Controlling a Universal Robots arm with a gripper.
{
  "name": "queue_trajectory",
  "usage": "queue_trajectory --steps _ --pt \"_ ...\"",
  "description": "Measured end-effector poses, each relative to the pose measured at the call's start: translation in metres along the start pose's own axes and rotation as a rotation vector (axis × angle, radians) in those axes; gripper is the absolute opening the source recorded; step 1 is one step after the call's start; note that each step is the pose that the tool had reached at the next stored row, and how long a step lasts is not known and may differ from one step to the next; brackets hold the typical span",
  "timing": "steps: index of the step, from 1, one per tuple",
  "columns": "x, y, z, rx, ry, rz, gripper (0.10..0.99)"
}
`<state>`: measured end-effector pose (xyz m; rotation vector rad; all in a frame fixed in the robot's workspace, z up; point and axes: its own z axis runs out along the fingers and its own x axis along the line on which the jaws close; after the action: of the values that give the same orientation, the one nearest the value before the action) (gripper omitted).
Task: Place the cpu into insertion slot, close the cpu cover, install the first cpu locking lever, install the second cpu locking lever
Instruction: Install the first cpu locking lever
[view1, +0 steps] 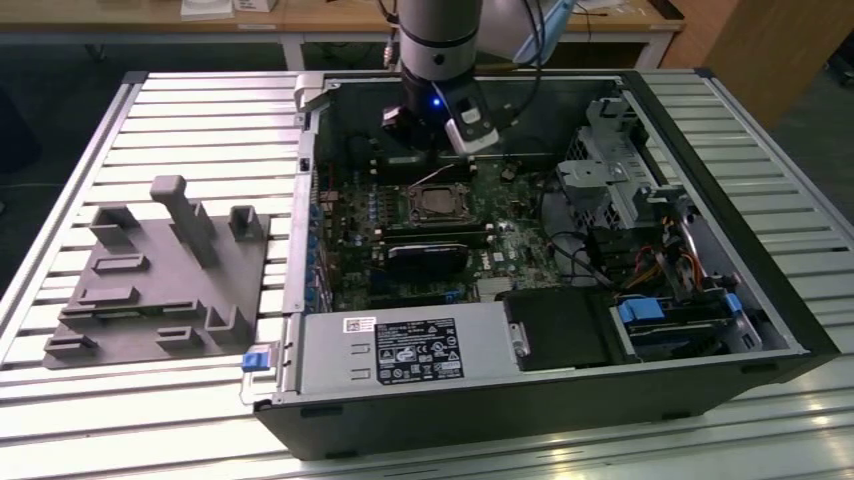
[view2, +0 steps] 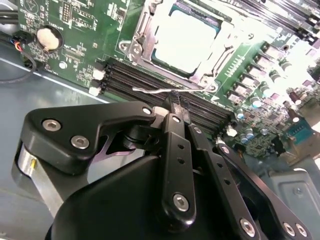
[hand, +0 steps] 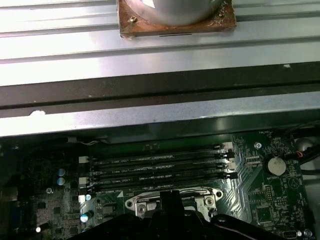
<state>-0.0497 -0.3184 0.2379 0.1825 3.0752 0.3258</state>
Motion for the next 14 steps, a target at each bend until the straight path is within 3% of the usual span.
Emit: queue_trajectory --steps 10,14 --pt "0.0003 -0.0021 0.0099 -0.003 -0.0235 -0.003 0.106" --pt "0.0002 -0.0031 0.0145 -0.010 -0.0250 -0.003 0.106"
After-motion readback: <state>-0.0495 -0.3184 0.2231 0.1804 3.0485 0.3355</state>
